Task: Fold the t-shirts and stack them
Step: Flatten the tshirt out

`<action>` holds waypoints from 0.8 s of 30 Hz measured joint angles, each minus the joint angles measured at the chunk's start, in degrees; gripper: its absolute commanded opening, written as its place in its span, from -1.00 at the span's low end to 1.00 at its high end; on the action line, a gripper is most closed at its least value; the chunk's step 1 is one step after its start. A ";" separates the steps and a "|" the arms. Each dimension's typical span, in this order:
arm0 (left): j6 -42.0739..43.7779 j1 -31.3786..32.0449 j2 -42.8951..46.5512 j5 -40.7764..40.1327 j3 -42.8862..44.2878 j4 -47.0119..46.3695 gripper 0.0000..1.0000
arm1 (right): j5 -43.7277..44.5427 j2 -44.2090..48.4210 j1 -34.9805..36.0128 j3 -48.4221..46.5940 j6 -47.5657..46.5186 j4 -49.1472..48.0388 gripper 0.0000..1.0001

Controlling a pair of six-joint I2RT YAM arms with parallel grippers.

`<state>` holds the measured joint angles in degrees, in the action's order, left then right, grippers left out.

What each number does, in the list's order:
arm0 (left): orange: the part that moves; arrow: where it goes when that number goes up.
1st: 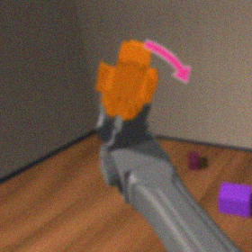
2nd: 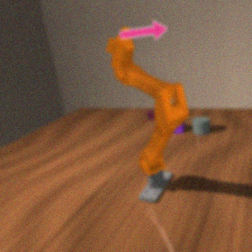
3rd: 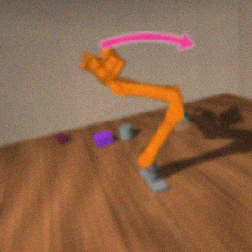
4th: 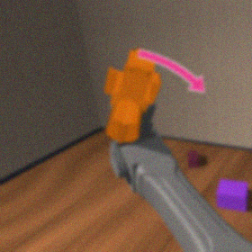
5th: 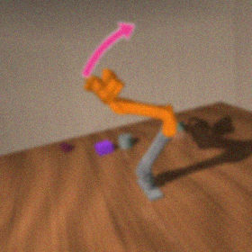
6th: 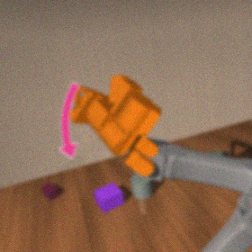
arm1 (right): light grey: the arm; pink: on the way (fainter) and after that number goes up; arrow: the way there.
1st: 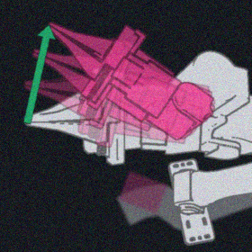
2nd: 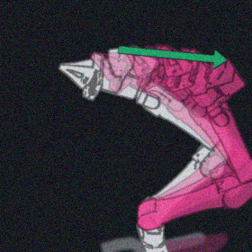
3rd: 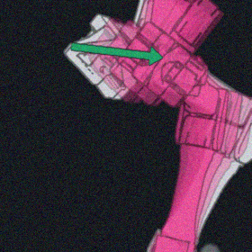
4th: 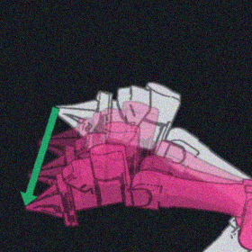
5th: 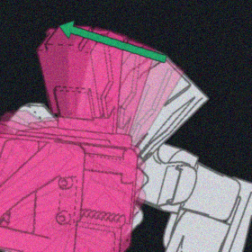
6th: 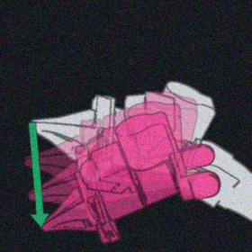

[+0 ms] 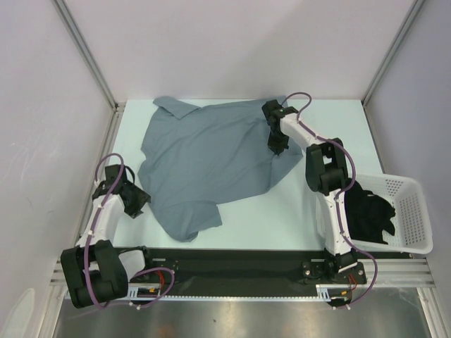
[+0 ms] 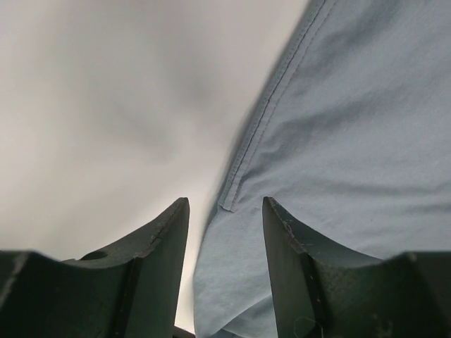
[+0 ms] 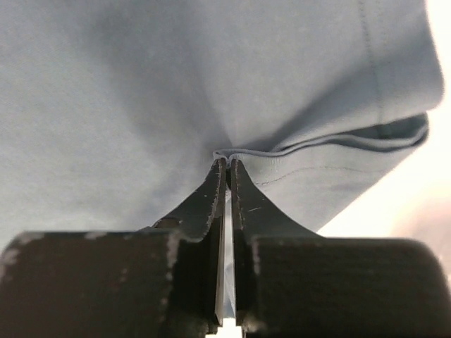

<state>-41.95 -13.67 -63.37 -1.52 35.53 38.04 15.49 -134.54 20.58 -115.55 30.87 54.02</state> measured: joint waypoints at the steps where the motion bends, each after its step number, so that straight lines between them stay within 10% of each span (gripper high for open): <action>1: 0.07 0.00 0.00 0.00 0.15 0.00 0.02 | 0.55 0.02 0.07 -0.17 -0.13 0.39 -1.00; 24: 3.52 -0.02 0.52 -0.63 2.21 1.07 0.04 | 8.61 34.58 -0.59 44.37 -4.52 -2.16 -1.00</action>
<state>-38.44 -13.69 -62.85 -2.15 37.74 39.11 24.10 -99.96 19.99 -71.18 26.35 51.86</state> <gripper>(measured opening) 0.514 0.045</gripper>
